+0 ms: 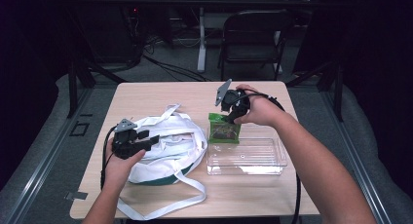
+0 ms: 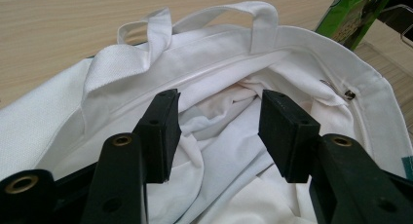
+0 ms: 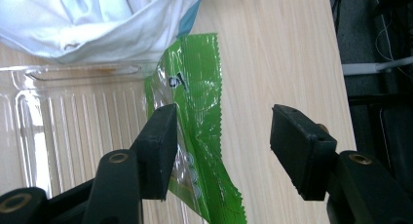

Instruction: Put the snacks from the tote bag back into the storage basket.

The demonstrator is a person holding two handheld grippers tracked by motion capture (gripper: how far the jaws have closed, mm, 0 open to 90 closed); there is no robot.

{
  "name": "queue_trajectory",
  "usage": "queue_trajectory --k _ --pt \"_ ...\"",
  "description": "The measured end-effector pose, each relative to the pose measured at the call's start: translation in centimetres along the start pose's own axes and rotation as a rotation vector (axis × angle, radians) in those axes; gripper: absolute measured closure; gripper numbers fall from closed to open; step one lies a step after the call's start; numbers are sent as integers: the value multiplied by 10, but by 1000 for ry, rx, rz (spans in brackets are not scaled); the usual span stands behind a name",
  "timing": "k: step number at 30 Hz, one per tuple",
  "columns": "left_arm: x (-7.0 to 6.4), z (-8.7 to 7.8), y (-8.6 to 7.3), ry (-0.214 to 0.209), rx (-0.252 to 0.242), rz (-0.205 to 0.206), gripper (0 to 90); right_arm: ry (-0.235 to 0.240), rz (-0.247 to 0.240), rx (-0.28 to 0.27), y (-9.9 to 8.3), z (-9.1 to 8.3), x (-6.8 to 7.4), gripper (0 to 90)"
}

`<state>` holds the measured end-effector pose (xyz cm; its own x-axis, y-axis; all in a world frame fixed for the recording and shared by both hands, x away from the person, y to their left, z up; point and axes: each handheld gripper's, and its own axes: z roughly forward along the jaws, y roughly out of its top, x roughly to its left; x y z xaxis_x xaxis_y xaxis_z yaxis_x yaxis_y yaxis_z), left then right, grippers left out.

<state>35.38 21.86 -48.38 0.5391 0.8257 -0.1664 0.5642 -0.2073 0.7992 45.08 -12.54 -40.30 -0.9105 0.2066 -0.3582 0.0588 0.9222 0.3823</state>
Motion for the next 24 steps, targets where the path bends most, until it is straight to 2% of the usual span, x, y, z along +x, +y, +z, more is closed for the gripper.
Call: queue_trajectory --k 3,8,10,12,13,18,21,24 --pt "0 0 0 1 2 3 499 -5 23 -20 0 -5 -2 437" --pt "0 -1 0 3 -1 1 499 3 112 -78 2 -14 -4 451" --pt "0 -2 0 4 -1 1 499 6 169 -127 3 -18 -5 454" --pt "0 -2 -1 5 -5 1 499 4 214 -139 3 -21 -6 470" --pt "0 -2 -1 5 -3 2 499 -6 236 -145 3 -22 -5 474" --pt "0 -2 -1 5 -4 1 499 -65 277 -131 4 -24 -1 483" --pt "-1 -3 -1 5 -4 1 499 -77 338 -167 2 -28 -1 495" --pt "-1 -2 -1 5 -9 -1 498 -102 359 -181 -1 -33 1 498"
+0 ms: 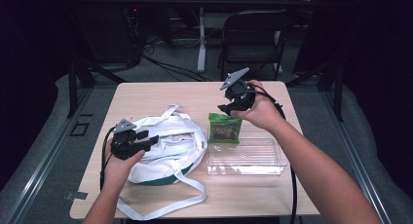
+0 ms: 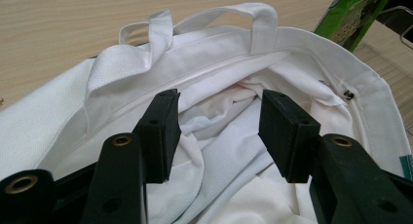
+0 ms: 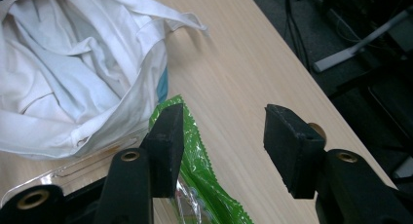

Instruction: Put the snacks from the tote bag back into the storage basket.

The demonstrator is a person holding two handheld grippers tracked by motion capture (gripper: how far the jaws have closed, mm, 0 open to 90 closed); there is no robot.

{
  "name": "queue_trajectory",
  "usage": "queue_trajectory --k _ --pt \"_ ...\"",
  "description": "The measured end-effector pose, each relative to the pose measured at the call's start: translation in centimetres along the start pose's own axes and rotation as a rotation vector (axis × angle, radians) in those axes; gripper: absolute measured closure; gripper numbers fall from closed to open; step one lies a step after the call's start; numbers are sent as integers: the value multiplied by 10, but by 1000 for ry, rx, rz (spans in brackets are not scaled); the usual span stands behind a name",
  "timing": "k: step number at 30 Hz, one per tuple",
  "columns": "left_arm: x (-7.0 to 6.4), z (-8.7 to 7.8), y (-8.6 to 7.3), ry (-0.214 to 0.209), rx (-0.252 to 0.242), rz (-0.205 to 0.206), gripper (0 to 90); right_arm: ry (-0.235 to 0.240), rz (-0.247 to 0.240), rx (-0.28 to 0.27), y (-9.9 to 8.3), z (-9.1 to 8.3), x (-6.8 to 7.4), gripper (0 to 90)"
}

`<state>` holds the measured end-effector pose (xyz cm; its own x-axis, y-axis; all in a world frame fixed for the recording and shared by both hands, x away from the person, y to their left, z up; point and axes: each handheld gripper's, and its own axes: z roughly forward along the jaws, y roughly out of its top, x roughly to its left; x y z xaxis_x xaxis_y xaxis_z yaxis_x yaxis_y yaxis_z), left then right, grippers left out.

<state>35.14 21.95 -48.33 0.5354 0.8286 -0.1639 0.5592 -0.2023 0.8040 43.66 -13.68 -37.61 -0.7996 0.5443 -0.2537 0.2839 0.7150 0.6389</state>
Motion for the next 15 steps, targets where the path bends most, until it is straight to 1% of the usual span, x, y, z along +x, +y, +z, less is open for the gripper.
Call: queue_trajectory --k 1,2,3,6,7,8,13,15 --pt "0 0 0 0 1 1 498 -10 17 -11 -1 -1 0 497" --pt "0 0 0 0 1 1 498 -19 19 -12 -2 -3 -1 496" --pt "0 0 0 0 1 2 498 -35 31 -25 -3 -5 -1 490" --pt "0 0 0 0 2 3 498 -44 108 -66 -7 -10 -4 448" --pt "0 0 0 0 3 3 498 -46 127 -77 -9 -12 -5 438" --pt "0 0 0 1 3 4 498 -47 133 -90 -10 -13 -7 429" --pt "0 0 -1 2 4 3 498 -72 145 -105 -16 -21 -10 409" --pt "0 0 -1 2 2 0 498 -81 158 -129 -18 -25 -11 410"
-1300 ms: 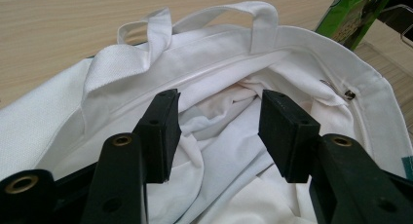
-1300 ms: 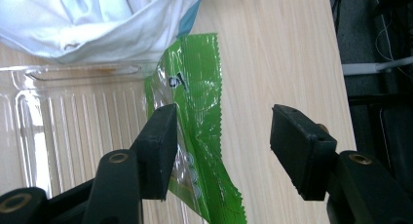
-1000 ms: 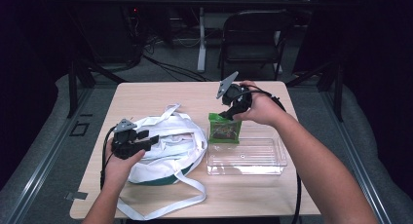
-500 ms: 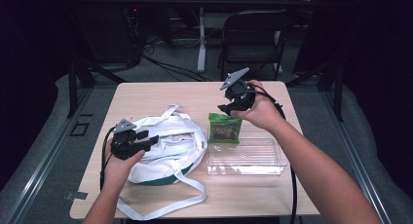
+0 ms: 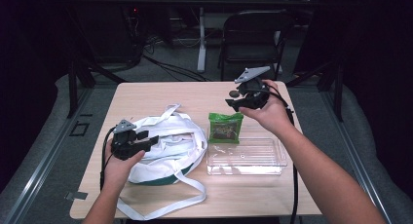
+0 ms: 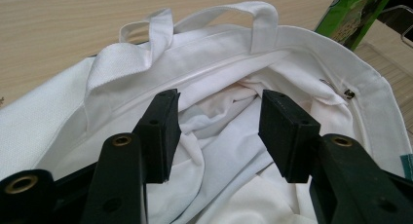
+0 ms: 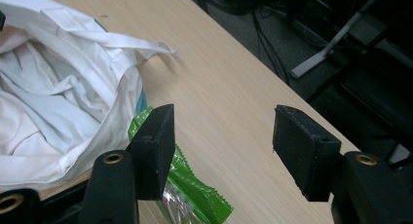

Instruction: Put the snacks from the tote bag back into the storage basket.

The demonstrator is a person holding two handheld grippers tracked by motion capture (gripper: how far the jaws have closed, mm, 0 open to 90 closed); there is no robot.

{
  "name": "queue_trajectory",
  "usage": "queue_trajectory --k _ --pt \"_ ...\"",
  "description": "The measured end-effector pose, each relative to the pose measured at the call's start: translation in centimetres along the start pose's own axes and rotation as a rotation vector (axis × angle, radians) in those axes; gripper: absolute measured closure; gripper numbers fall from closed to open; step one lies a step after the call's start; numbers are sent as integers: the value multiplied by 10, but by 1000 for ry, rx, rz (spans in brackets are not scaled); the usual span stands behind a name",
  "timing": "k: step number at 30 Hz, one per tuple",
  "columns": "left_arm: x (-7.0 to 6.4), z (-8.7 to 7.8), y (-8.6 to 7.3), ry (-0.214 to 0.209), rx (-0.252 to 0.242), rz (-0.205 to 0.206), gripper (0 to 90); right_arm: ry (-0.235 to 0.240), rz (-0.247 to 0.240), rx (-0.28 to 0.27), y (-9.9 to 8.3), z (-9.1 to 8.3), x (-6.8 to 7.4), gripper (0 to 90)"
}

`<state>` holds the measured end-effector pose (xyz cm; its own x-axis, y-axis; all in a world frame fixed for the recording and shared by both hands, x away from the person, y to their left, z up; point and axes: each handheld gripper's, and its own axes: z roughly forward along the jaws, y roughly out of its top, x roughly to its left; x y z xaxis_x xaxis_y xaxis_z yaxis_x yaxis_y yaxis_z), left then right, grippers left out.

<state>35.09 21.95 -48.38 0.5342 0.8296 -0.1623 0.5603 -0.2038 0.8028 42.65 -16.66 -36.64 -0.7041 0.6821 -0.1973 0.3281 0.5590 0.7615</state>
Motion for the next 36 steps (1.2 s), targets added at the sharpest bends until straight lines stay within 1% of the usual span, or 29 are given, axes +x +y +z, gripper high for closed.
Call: queue_trajectory --k 1,4,8,15,19,23,26,28,31,36 --pt "0 0 0 -1 -2 -2 498 2 15 -8 -1 -2 -1 411" --pt "1 0 0 0 -3 -3 498 -12 33 -23 -4 -8 -1 414" --pt "1 -1 -1 0 3 -7 496 -32 47 -51 -8 -15 0 418" --pt "2 -2 -1 1 -4 -10 492 -50 64 -70 -17 -27 2 420" --pt "2 -2 -1 1 -2 -9 492 -53 77 -84 -23 -31 4 420" --pt "3 -3 -1 3 -5 -12 491 -46 91 -100 -29 -38 5 420" --pt "3 -3 -2 3 -3 -14 491 -50 93 -110 -34 -44 8 420" --pt "3 -3 -2 4 -3 -14 491 -47 94 -114 -38 -48 10 420" --pt "3 -3 -2 4 -2 -14 491 -36 111 -131 -45 -52 15 421" --pt "3 -3 -2 7 0 -14 490 -35 123 -147 -59 -56 23 422"
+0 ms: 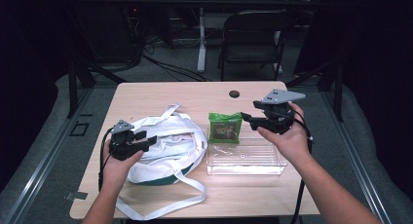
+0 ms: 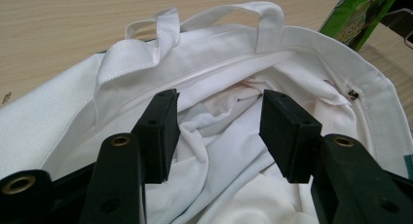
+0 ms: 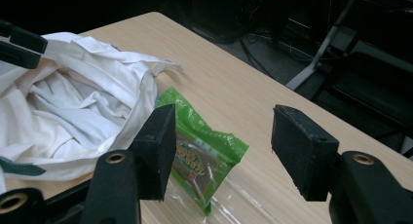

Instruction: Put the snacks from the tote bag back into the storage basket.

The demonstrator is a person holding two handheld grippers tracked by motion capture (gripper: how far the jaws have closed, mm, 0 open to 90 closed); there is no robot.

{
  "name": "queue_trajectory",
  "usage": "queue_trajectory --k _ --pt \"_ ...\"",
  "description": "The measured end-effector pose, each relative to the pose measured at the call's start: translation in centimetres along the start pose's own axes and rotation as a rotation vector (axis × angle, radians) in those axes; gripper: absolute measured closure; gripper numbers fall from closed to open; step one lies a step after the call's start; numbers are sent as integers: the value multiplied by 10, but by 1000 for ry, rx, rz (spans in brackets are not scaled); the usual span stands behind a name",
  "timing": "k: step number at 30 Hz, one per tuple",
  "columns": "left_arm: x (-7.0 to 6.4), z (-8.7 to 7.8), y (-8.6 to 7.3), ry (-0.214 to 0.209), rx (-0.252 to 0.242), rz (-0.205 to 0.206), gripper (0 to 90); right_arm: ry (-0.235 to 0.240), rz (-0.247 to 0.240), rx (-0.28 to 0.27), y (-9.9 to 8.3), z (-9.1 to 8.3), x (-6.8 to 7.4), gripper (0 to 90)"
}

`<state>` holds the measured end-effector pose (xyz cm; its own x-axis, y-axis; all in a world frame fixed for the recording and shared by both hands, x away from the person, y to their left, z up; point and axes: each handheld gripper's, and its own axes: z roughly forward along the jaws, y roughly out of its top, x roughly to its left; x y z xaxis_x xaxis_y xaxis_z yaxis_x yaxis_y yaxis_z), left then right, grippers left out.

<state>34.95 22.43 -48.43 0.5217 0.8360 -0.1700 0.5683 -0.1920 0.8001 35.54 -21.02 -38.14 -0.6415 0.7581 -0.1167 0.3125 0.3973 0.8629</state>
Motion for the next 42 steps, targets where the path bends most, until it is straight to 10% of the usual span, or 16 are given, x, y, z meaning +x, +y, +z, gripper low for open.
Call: queue_trajectory --k 32,42 --pt "0 -1 -2 4 -5 -1 484 -22 135 -39 -108 -9 29 434" --pt "0 -1 -3 5 -2 -1 483 -41 82 -48 -131 -4 41 434"
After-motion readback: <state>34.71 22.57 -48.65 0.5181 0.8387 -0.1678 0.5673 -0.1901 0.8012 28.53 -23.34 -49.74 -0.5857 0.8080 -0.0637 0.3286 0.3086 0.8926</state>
